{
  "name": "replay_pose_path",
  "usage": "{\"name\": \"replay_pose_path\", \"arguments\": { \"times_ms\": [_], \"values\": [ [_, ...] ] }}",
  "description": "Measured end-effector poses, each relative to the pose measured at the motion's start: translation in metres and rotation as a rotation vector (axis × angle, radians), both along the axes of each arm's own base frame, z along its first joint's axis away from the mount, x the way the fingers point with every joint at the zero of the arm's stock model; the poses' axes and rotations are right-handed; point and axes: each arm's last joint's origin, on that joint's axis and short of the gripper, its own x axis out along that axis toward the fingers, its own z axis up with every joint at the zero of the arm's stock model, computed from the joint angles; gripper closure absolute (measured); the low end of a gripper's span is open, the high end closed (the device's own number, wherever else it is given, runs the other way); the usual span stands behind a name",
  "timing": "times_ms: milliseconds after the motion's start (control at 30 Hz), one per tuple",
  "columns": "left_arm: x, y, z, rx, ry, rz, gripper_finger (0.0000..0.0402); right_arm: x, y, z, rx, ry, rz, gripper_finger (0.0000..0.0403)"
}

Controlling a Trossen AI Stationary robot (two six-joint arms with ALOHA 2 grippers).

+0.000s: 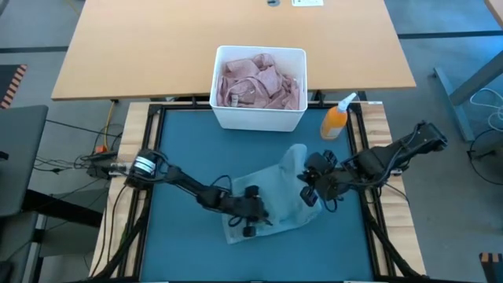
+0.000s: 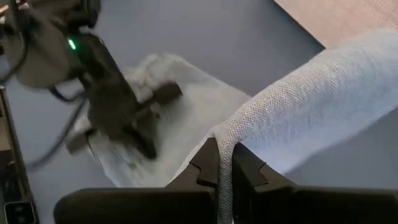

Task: Fold Laundry from Bin
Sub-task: Fold the blue pants

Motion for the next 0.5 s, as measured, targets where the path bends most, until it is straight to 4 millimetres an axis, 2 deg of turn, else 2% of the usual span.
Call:
{"name": "replay_pose_path", "arguments": {
  "times_ms": [167,267,367,500],
  "values": [
    [0.045,0.015,-0.002,-0.002,0.008,-0.014,0.0401,0.021,0.002,-0.012,-0.005,0.02,0.012,0.0371],
    [0.059,0.022,-0.004,-0.02,0.035,-0.074,0.0401,0.033,0.004,-0.023,-0.03,0.068,0.029,0.0371],
    [0.057,0.027,0.006,0.012,0.086,-0.097,0.0401,0.037,0.006,-0.03,-0.051,0.113,0.034,0.0371],
    [0.04,0.026,0.039,0.079,0.176,-0.124,0.0401,0.037,0.006,-0.032,-0.061,0.132,0.035,0.0371]
  ]
}}
